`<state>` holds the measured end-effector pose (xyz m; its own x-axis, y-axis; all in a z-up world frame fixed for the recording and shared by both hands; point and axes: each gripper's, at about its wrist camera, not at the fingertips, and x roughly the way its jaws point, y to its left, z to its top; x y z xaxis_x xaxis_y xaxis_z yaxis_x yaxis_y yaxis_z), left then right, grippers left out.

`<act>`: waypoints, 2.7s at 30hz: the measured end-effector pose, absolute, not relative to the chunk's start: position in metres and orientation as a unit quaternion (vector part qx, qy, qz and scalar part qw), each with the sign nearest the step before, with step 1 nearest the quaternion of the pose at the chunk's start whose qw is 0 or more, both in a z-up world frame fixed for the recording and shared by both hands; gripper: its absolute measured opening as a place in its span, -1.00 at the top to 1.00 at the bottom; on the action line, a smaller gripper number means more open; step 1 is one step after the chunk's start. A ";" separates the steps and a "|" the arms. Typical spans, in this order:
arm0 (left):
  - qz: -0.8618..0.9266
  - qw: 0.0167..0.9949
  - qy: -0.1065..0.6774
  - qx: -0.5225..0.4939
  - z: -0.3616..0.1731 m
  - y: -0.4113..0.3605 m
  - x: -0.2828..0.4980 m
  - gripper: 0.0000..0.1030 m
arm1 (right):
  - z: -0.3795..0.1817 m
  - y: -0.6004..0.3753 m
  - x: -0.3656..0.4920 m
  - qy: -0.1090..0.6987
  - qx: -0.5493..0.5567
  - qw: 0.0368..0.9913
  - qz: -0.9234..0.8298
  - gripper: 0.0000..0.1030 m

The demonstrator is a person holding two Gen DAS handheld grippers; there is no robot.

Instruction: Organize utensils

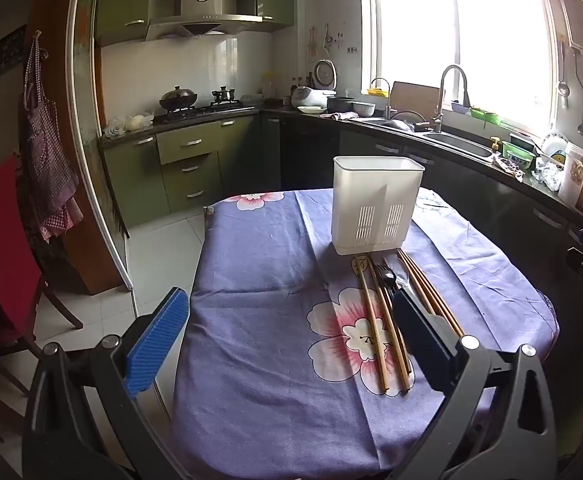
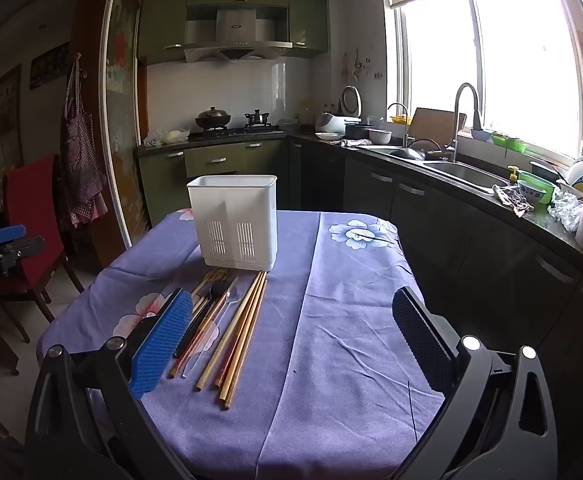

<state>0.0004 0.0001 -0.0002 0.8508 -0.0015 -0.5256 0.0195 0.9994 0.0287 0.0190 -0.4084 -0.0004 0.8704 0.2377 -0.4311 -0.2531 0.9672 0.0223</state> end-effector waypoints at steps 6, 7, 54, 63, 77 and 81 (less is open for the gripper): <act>-0.006 0.961 0.275 0.014 0.000 0.001 0.001 -0.89 | -0.001 -0.408 0.019 0.220 -0.016 0.967 0.126 -0.92; -0.006 0.961 0.275 0.014 -0.001 0.000 0.001 -0.89 | -0.002 -0.408 0.019 0.220 -0.016 0.967 0.127 -0.92; -0.007 0.960 0.278 0.012 -0.004 0.001 0.000 -0.89 | -0.008 -0.410 0.023 0.229 -0.009 0.965 0.130 -0.92; -0.007 0.960 0.278 0.012 -0.005 0.001 0.000 -0.89 | -0.009 -0.410 0.023 0.229 -0.010 0.965 0.131 -0.92; -0.007 0.960 0.280 0.012 -0.006 0.000 0.001 -0.89 | -0.009 -0.411 0.023 0.230 -0.010 0.965 0.130 -0.92; -0.007 0.960 0.280 0.011 -0.006 0.000 0.001 -0.89 | -0.009 -0.411 0.023 0.230 -0.010 0.964 0.130 -0.92</act>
